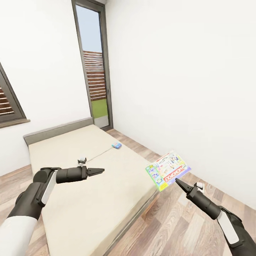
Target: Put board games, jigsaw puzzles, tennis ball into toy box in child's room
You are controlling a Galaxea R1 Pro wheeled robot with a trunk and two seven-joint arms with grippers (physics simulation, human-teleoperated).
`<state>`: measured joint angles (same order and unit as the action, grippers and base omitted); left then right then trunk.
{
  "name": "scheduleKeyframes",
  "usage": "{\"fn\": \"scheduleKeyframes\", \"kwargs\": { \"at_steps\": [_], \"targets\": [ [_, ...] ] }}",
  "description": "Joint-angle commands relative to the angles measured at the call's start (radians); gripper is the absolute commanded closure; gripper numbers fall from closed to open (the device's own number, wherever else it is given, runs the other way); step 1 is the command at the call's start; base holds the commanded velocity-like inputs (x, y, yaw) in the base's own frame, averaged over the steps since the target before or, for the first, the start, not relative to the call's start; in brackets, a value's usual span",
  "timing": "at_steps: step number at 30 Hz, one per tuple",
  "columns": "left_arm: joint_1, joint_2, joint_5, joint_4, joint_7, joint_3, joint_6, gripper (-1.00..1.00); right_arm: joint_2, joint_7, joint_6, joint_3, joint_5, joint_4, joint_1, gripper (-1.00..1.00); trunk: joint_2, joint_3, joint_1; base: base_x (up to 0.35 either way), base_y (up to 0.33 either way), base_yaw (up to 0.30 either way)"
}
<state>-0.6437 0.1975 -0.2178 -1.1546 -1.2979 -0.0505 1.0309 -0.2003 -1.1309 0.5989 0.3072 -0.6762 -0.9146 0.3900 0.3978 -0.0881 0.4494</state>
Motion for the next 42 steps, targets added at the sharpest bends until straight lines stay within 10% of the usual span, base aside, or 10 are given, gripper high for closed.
{"fn": "scheduleKeyframes", "kwargs": {
  "at_steps": [1,42],
  "targets": [
    [-0.001,0.0,-0.002,0.0,-0.001,0.0,0.008,-1.0,-0.001,-0.001,0.01,0.015,-0.006,0.0,0.001,1.0,0.002,-0.002,0.001,0.0,0.0,-0.279],
    [-0.001,0.0,-0.002,0.0,-0.001,-0.001,0.008,-1.0,-0.011,0.0,0.012,0.053,-0.006,0.018,0.002,1.0,0.002,0.014,0.001,0.0,0.0,-0.278]
  ]
}}
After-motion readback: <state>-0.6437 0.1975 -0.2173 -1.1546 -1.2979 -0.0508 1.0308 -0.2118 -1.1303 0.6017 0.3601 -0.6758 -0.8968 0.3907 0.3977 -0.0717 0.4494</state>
